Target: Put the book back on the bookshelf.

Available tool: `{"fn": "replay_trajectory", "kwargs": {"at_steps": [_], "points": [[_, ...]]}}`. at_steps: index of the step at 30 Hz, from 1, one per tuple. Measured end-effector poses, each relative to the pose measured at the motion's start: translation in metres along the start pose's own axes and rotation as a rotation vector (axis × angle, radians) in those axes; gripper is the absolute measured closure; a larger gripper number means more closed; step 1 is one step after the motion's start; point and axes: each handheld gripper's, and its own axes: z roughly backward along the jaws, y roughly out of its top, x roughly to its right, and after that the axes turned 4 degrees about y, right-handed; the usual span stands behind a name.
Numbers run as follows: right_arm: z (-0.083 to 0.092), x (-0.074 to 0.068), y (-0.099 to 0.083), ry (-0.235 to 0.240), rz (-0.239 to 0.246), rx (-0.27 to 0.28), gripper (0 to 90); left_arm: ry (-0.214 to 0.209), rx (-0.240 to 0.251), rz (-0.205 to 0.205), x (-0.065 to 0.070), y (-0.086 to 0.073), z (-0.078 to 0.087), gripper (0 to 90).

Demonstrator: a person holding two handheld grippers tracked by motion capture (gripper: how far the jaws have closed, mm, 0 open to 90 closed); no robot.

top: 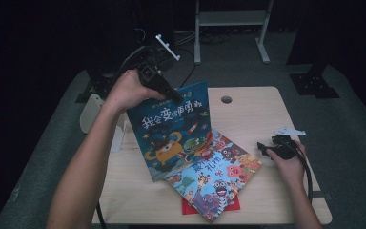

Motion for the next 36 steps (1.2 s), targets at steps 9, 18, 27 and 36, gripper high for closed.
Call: {"fn": "replay_trajectory", "kwargs": {"at_steps": [9, 18, 27, 36], "points": [[-0.001, 0.000, 0.000, -0.009, -0.006, -0.030, 26.0, 0.044, -0.010, -0.021, 0.005, -0.002, 0.006, 82.4], [-0.002, 0.000, 0.000, -0.006, -0.012, -0.034, 24.0, 0.067, 0.016, -0.005, 0.006, -0.010, 0.019, 82.4], [-0.002, 0.001, 0.000, -0.011, -0.010, -0.035, 22.4, 0.092, 0.044, 0.012, 0.003, -0.030, 0.040, 82.4], [-0.003, 0.001, 0.001, -0.013, -0.015, -0.036, 21.1, 0.105, 0.075, 0.053, -0.004, -0.056, 0.065, 82.3]]}}
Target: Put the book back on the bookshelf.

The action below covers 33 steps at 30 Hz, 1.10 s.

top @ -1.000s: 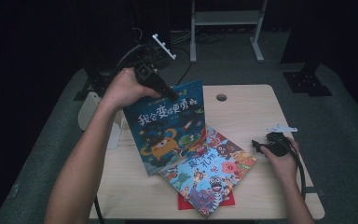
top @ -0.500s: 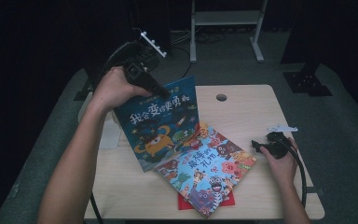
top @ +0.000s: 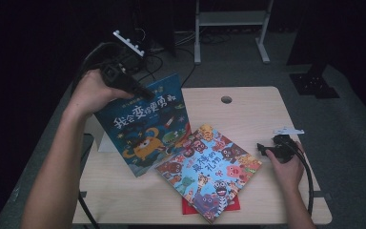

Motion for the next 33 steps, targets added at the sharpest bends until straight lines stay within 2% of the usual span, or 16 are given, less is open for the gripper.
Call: {"fn": "replay_trajectory", "kwargs": {"at_steps": [5, 15, 33], "points": [[0.000, 0.000, 0.000, 0.000, 0.000, -0.002, 20.9, 0.019, 0.014, 0.027, -0.005, -0.014, 0.014, 82.4], [0.000, 0.000, 0.000, -0.001, -0.002, 0.000, 20.7, 0.042, 0.003, 0.073, -0.015, -0.041, 0.034, 82.3], [0.000, 0.000, 0.000, -0.002, -0.002, 0.000, 20.7, 0.114, 0.047, 0.178, -0.034, -0.099, 0.081, 82.4]]}}
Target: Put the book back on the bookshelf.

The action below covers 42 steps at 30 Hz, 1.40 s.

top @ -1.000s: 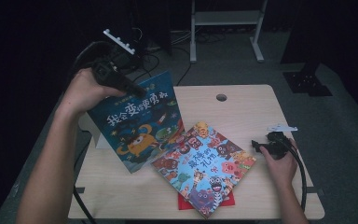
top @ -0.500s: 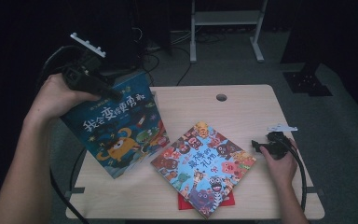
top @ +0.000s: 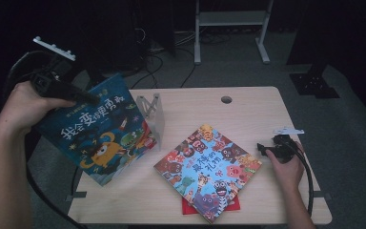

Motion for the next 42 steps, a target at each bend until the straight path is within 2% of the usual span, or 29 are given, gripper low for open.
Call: {"fn": "replay_trajectory", "kwargs": {"at_steps": [5, 8, 14, 20, 21, 24, 30, 42], "points": [[0.000, 0.000, 0.000, 0.000, 0.000, 0.000, 20.7, 0.043, -0.006, 0.045, -0.013, -0.020, 0.011, 82.3], [0.000, 0.000, 0.000, 0.000, 0.000, 0.000, 20.7, 0.062, -0.016, 0.061, -0.017, -0.025, 0.014, 82.3], [0.000, 0.000, 0.000, 0.000, 0.000, 0.000, 20.7, 0.100, -0.022, 0.125, -0.031, -0.041, 0.022, 82.4], [0.000, 0.000, 0.000, 0.000, 0.000, 0.000, 20.7, 0.140, -0.038, 0.180, -0.042, -0.049, 0.021, 82.4], [0.000, 0.000, 0.000, 0.000, 0.000, 0.000, 20.7, 0.155, -0.041, 0.201, -0.045, -0.051, 0.019, 82.4], [0.000, 0.000, 0.000, 0.000, 0.000, 0.000, 20.7, 0.170, -0.051, 0.218, -0.049, -0.052, 0.017, 82.4], [0.000, 0.000, 0.000, 0.000, 0.000, 0.000, 20.6, 0.228, -0.064, 0.288, -0.060, -0.055, 0.013, 82.4], [0.000, 0.000, 0.000, 0.000, 0.000, 0.000, 20.7, 0.295, -0.041, 0.396, -0.076, -0.050, -0.002, 82.4]]}}
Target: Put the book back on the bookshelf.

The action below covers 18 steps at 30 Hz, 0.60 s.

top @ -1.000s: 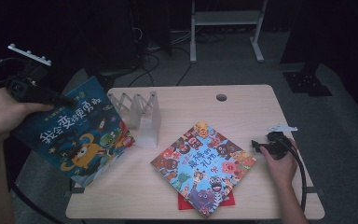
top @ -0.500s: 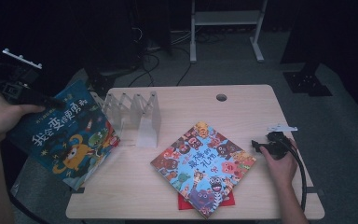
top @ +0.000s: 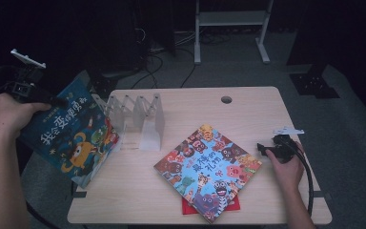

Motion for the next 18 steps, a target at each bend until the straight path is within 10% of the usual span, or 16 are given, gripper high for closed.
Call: {"fn": "replay_trajectory", "kwargs": {"at_steps": [18], "points": [[0.000, 0.000, 0.000, 0.000, 0.000, 0.000, 20.7, 0.052, 0.019, 0.149, -0.017, 0.023, -0.023, 82.3]]}}
